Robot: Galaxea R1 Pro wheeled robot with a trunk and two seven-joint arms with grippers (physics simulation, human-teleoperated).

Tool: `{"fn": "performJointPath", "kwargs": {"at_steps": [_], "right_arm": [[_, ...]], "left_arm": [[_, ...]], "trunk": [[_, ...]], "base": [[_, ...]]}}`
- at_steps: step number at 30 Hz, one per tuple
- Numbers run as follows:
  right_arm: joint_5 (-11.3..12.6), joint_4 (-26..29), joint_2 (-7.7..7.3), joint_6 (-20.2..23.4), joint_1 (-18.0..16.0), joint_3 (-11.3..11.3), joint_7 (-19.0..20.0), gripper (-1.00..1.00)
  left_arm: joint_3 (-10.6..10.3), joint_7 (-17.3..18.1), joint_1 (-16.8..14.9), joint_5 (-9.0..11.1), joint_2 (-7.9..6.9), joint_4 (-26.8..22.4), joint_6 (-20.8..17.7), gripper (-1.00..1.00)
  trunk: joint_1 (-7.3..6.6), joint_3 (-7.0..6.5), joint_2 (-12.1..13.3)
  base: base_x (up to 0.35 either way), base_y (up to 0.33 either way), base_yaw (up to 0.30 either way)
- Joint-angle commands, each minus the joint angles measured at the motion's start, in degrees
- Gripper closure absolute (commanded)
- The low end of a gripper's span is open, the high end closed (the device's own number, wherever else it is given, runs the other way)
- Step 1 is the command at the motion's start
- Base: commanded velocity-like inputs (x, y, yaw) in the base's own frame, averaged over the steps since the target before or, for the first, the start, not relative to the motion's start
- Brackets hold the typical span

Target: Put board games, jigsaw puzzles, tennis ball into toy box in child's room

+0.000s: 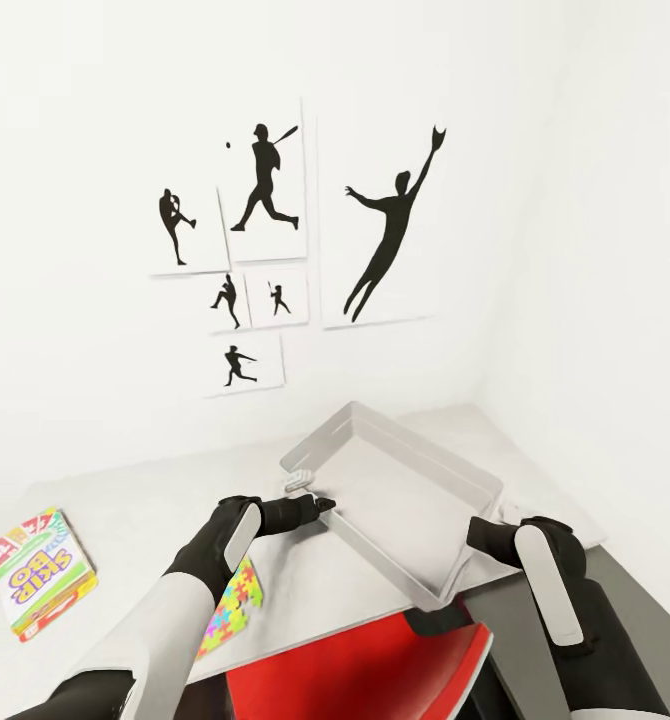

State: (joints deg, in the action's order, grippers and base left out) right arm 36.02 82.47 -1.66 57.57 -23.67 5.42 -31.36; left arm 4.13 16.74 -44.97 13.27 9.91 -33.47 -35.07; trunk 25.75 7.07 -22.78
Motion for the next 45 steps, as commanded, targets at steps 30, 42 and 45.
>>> {"fn": "performJointPath", "kwargs": {"at_steps": [30, 42, 45], "right_arm": [[2.6, 0.2, -0.04, -0.5, -0.1, -2.0, -0.5, 1.00], [2.6, 0.2, -0.01, -0.5, -0.1, -2.1, -0.5, 1.00], [2.6, 0.2, -0.01, -0.5, -0.1, -2.1, -0.5, 1.00]], "left_arm": [[-0.1, 0.0, 0.0, 0.8, 0.09, 0.0, -0.6, 1.00], [-0.1, 0.0, 0.0, 0.8, 0.09, 0.0, -0.6, 1.00], [-0.1, 0.0, 0.0, 0.8, 0.09, 0.0, -0.6, 1.00]], "trunk": [[0.03, 0.12, -0.1], [0.03, 0.12, -0.1], [0.03, 0.13, -0.1]], "base": [[0.000, 0.000, 0.051], [-0.009, 0.000, 0.000], [-0.089, 0.000, 0.025]]}}
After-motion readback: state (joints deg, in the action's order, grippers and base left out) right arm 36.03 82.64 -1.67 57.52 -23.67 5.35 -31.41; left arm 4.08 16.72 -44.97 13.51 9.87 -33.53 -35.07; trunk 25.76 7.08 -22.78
